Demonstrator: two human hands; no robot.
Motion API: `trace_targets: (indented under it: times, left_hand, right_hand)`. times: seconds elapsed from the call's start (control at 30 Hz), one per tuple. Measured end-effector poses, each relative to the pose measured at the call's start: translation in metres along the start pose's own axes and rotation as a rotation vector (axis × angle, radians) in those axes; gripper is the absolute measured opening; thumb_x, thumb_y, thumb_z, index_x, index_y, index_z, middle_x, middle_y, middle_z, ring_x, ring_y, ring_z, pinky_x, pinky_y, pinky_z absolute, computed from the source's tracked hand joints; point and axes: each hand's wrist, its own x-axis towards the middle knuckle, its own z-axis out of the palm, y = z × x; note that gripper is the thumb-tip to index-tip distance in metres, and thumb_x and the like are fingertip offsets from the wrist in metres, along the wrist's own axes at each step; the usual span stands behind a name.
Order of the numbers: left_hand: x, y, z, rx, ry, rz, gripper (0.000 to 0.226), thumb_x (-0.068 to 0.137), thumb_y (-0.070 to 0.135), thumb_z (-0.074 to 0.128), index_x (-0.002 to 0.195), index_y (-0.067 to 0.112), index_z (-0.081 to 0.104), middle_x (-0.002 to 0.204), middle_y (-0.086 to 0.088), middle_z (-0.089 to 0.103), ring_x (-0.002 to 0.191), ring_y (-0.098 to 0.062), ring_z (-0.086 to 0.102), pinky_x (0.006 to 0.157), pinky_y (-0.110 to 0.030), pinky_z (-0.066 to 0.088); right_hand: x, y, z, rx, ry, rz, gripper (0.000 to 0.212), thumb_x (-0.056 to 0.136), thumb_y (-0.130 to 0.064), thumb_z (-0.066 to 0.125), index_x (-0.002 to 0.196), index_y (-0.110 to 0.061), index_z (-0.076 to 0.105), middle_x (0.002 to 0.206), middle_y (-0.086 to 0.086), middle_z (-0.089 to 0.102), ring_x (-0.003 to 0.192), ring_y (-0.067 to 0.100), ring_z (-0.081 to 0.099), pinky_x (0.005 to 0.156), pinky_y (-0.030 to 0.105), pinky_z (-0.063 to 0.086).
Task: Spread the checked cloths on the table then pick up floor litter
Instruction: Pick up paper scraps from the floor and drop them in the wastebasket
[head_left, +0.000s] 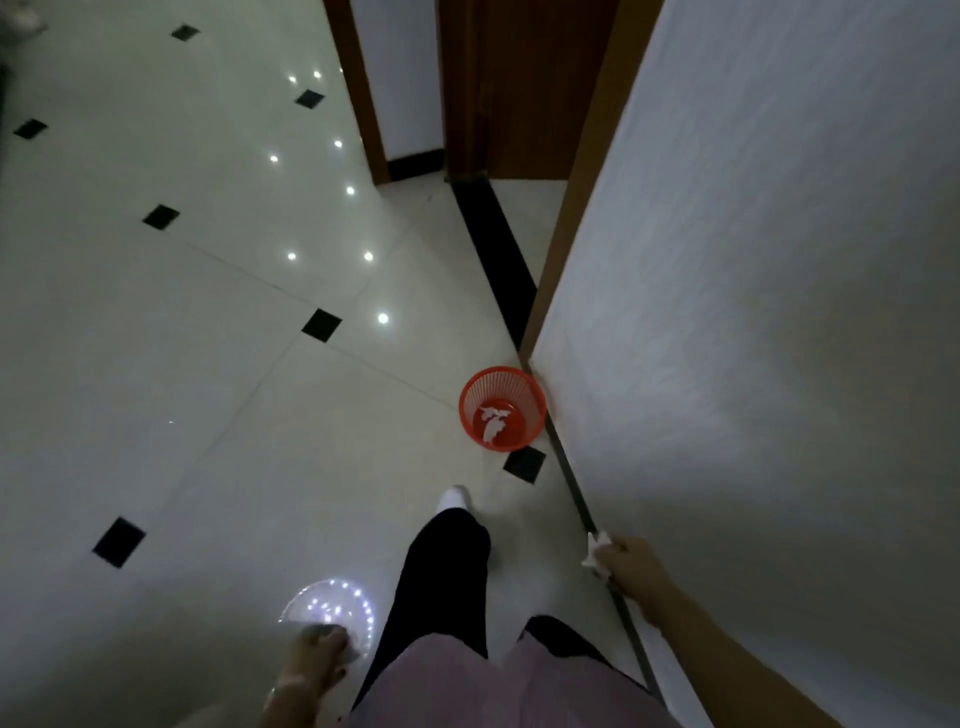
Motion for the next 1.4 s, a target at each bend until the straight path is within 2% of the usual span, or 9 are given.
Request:
trace_targets:
  times: [0.17,0.27,0.37,0.5,0.6,0.77,0.93,1.1,1.4]
  left_hand:
    - [0.044,0.165,0.08,0.235,-0.171,0.248,0.02,0.09,-0.005,0.053,0.075,0.006,0.061,0.056,-0.005,0.062,0.065,-0.025,0.061,0.057,-0.025,0.049]
    - [0.091,0.211,0.137,0.286,-0.287,0.293,0.02,0.088,-0.006,0.056,0.073,0.004,0.064,0.056,-0.007,0.064,0.056,-0.015,0.064,0.053,-0.018,0.055]
    - [0.155,0.225,0.197,0.273,-0.32,0.257,0.022,0.085,-0.006,0.061,0.069,0.007,0.067,0.057,-0.006,0.066,0.068,-0.027,0.064,0.063,-0.027,0.06]
    - [0.257,0.205,0.266,0.239,-0.274,0.154,0.015,0.086,-0.001,0.061,0.075,0.007,0.065,0.073,-0.014,0.066,0.066,-0.021,0.063,0.056,-0.02,0.055]
    - [0.322,0.185,0.31,0.178,-0.276,0.055,0.005,0.088,0.002,0.057,0.09,0.003,0.062,0.093,-0.02,0.066,0.083,-0.026,0.065,0.065,-0.025,0.058]
    - [0.378,0.177,0.353,0.175,-0.384,-0.064,0.049,0.09,0.021,0.057,0.134,0.004,0.044,0.134,-0.019,0.052,0.119,-0.037,0.054,0.094,-0.046,0.051]
    - [0.378,0.18,0.34,0.184,-0.311,-0.105,0.038,0.095,0.016,0.052,0.13,0.005,0.045,0.116,-0.015,0.057,0.104,-0.029,0.057,0.081,-0.037,0.051]
    - [0.327,0.19,0.285,0.23,-0.245,-0.019,0.008,0.096,0.006,0.049,0.094,0.006,0.057,0.081,-0.01,0.062,0.071,-0.019,0.058,0.063,-0.028,0.046]
    - [0.161,0.197,0.152,0.307,-0.202,0.053,0.013,0.093,0.003,0.05,0.085,0.003,0.06,0.069,-0.01,0.063,0.062,-0.022,0.057,0.057,-0.025,0.041]
  right_hand:
    - [0.055,-0.053,0.013,0.035,0.013,0.079,0.029,0.097,-0.011,0.048,0.068,-0.006,0.051,0.065,0.012,0.047,0.062,0.019,0.044,0.053,0.022,0.04]
    - [0.112,-0.083,0.029,0.065,0.024,0.116,0.037,0.093,-0.006,0.052,0.056,-0.008,0.047,0.054,0.009,0.043,0.056,0.018,0.041,0.046,0.013,0.036]
    - [0.191,-0.103,0.056,0.146,0.037,0.151,0.029,0.09,-0.013,0.058,0.063,-0.003,0.063,0.06,0.009,0.059,0.063,0.022,0.056,0.063,0.026,0.047]
    - [0.312,-0.109,0.092,0.158,0.017,0.174,0.019,0.085,-0.021,0.062,0.068,-0.014,0.067,0.053,-0.004,0.067,0.061,0.016,0.062,0.058,0.024,0.046]
    - [0.385,-0.097,0.116,0.41,0.038,0.258,0.009,0.088,-0.02,0.062,0.08,-0.017,0.065,0.081,0.005,0.069,0.078,0.018,0.065,0.069,0.029,0.053]
    - [0.438,-0.068,0.126,0.684,-0.056,0.392,0.017,0.096,-0.011,0.047,0.11,-0.012,0.056,0.092,0.005,0.063,0.082,0.016,0.062,0.056,0.02,0.057]
    - [0.428,-0.048,0.119,0.438,-0.008,0.449,0.017,0.094,-0.016,0.053,0.105,-0.008,0.062,0.089,0.007,0.064,0.076,0.014,0.059,0.065,0.022,0.048]
    - [0.371,-0.057,0.096,0.16,0.01,0.425,0.016,0.092,-0.012,0.054,0.079,-0.007,0.061,0.076,0.01,0.061,0.068,0.018,0.056,0.062,0.024,0.045]
    - [0.203,-0.111,0.043,-0.04,-0.054,0.211,0.021,0.092,-0.004,0.045,0.074,-0.004,0.057,0.067,0.012,0.058,0.067,0.024,0.053,0.066,0.032,0.043]
